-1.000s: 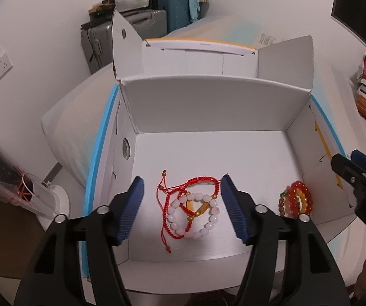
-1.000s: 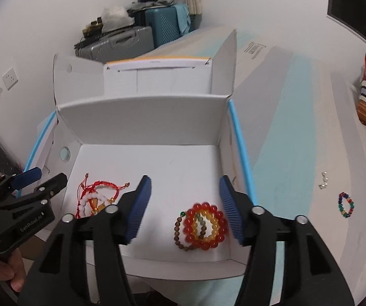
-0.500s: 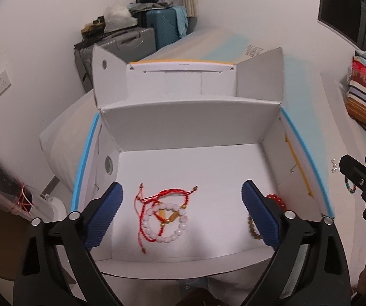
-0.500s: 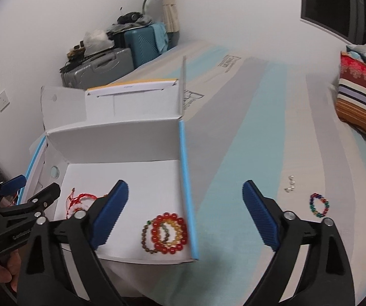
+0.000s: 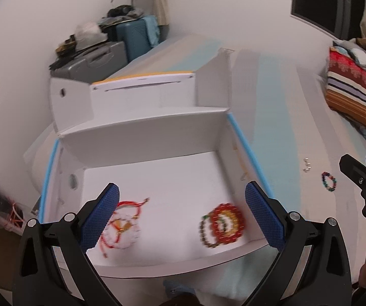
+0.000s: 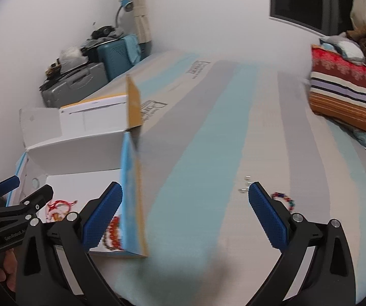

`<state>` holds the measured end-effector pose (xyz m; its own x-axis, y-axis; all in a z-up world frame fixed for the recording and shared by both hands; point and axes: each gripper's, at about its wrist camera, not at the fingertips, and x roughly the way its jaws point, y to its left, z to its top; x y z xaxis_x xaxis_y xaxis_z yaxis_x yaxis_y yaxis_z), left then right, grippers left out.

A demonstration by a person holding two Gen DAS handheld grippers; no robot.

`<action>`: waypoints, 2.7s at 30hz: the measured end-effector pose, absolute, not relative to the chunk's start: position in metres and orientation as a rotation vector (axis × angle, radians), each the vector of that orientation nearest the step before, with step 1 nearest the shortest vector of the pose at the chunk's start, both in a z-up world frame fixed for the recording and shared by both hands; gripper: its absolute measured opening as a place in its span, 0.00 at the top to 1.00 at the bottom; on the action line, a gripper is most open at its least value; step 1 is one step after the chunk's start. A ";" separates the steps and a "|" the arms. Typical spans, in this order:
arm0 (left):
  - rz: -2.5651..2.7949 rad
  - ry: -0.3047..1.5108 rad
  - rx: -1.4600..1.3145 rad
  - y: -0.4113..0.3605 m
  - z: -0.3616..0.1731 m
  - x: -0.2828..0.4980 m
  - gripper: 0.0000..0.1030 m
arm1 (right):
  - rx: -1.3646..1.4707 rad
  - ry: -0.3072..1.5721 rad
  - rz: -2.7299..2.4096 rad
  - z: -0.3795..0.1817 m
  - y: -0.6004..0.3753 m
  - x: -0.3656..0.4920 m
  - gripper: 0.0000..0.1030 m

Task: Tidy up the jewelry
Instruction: 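Move both open tools back over the pearl string and multicolour bracelet, then grasp the pearl string with the left tool while the right tool grasps the multicolour bead bracelet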

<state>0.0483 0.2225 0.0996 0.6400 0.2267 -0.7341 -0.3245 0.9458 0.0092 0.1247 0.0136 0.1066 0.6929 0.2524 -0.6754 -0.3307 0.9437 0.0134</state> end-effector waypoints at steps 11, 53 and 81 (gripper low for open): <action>0.204 0.792 -0.087 0.142 0.099 0.093 0.05 | -0.047 0.756 0.198 0.099 -0.082 0.152 0.07; 0.021 0.980 -0.021 -0.015 -0.052 0.293 0.06 | -0.009 0.972 0.054 -0.054 -0.211 0.260 0.07; 0.026 1.058 0.017 -0.016 -0.080 0.308 0.67 | -0.053 1.051 0.108 -0.081 -0.185 0.275 0.66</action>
<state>0.3076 -0.0162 -0.0799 0.4907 0.0299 -0.8708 -0.0136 0.9996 0.0267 0.2750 -0.1845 -0.0813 0.4916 0.0636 -0.8685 -0.1143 0.9934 0.0080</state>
